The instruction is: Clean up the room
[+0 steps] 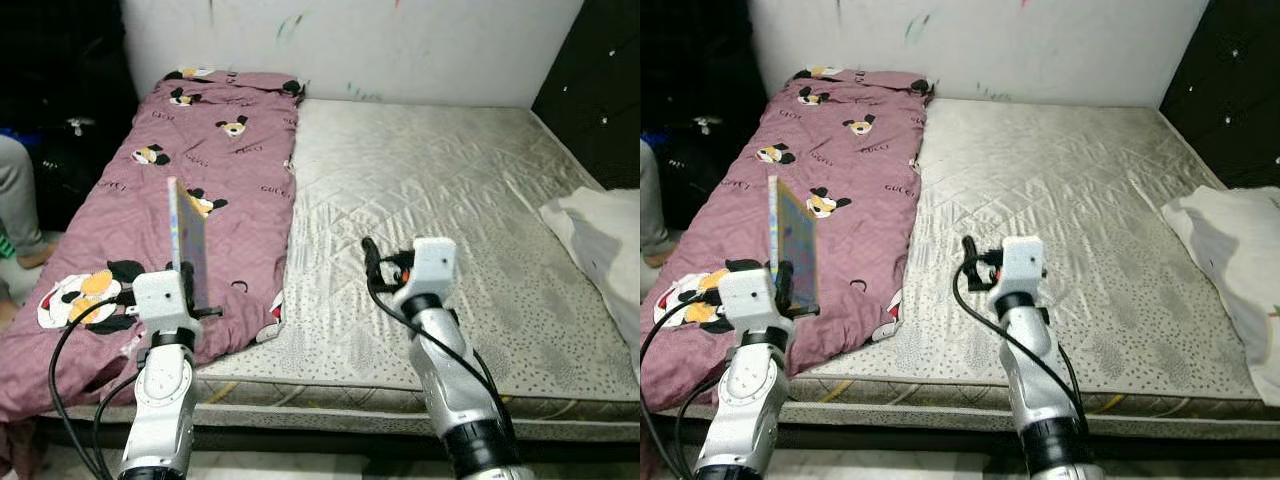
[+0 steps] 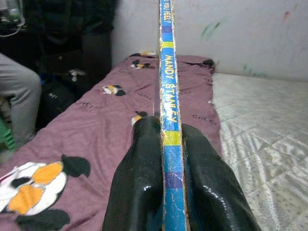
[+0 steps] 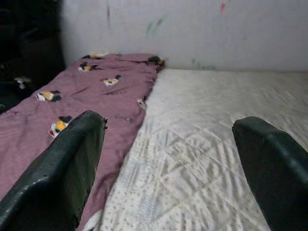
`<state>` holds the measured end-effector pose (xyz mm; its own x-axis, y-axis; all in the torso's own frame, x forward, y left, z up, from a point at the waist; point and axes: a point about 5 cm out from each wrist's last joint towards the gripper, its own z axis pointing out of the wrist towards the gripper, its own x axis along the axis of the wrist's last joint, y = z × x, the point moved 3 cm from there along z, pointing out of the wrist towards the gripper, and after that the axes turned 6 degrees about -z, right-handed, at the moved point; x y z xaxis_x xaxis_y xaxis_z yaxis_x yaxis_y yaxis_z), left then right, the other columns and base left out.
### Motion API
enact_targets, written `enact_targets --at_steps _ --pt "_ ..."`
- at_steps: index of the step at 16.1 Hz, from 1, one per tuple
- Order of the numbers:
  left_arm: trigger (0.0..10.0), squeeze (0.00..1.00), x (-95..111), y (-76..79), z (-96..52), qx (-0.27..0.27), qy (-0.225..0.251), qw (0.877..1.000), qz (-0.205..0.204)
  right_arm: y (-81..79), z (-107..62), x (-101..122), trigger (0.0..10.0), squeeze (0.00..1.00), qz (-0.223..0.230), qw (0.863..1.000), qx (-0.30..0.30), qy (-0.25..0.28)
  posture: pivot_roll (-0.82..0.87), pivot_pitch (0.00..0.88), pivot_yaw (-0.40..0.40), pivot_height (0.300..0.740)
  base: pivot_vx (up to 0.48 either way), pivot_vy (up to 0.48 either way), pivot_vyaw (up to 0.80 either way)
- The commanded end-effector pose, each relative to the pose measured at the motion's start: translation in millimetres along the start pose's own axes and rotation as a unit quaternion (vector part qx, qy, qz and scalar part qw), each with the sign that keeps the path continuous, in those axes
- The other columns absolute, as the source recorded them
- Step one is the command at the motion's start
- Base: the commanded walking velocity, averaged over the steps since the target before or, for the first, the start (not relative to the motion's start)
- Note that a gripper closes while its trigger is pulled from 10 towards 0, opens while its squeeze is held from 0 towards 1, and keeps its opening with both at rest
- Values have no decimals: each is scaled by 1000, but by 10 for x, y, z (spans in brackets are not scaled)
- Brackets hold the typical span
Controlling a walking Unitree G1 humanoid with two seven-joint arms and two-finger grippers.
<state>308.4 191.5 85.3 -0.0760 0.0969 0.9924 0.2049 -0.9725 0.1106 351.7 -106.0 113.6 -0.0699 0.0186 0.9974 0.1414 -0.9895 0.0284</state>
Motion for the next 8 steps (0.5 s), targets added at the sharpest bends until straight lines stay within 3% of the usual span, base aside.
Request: enact_targets --at_steps 1,4,8 --pt "10000 0 123 -8 25 3 25 1000 3 10 12 -13 10000 0 -5 1000 3 -5 78 0 -62 740 0 0 0" --pt "10000 0 106 47 43 -5 20 1000 -2 68 -10 -50 10000 0 -8 1000 -6 -12 56 0 -64 740 0 0 0" --pt "10000 0 74 73 68 -5 12 1000 -11 63 -35 -73 10000 0 -12 1000 -3 -15 40 0 -66 740 0 0 -800"
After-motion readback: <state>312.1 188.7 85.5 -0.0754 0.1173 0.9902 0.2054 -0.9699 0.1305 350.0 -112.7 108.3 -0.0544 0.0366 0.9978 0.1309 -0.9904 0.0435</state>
